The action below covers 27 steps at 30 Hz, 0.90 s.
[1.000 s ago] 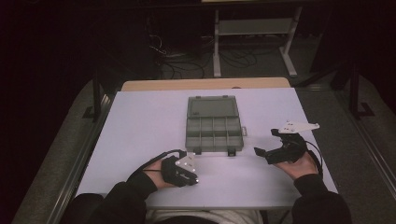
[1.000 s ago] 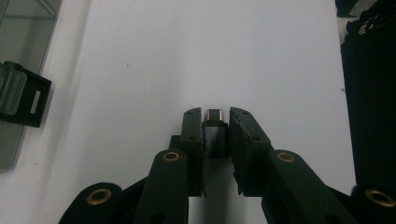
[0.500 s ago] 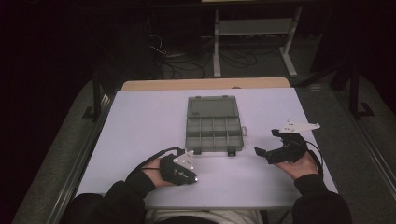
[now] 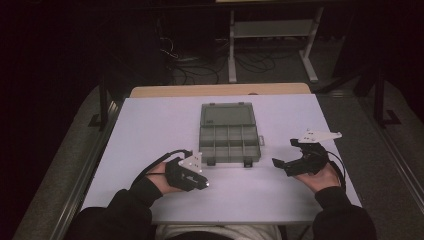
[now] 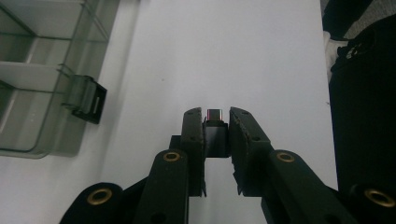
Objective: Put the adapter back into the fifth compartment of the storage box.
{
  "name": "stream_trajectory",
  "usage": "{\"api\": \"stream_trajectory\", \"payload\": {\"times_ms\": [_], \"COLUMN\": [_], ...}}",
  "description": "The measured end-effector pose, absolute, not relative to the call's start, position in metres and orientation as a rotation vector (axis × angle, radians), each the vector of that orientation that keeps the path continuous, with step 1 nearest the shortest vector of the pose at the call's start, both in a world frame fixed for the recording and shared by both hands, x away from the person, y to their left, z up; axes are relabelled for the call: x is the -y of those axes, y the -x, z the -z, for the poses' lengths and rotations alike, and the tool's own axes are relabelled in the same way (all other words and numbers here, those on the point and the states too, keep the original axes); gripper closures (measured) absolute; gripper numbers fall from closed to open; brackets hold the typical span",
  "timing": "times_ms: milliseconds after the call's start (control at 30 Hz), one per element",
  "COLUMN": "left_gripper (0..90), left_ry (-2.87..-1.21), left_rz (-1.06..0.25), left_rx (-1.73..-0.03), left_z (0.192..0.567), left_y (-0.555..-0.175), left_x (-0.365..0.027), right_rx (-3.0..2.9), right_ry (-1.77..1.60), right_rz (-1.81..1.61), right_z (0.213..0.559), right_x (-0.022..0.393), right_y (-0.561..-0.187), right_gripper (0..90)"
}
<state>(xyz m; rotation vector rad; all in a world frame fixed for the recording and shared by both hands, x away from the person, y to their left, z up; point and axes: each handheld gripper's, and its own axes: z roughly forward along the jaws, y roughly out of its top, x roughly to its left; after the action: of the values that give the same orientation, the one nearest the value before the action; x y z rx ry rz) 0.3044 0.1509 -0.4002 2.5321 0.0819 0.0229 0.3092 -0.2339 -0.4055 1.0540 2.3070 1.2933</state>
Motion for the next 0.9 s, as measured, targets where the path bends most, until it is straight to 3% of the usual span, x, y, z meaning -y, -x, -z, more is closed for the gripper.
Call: {"api": "stream_trajectory", "payload": {"times_ms": [900], "left_gripper": [76.4], "left_ry": [-2.488], "left_rz": [-0.128], "left_rx": [-0.11], "left_z": [0.354], "left_y": [-0.322], "left_x": [-0.166], "right_rx": [-2.318], "right_ry": [-1.052], "right_rz": [-1.291], "right_z": [0.406], "right_x": [0.233], "right_y": [-0.31], "right_gripper": [0.0]}}
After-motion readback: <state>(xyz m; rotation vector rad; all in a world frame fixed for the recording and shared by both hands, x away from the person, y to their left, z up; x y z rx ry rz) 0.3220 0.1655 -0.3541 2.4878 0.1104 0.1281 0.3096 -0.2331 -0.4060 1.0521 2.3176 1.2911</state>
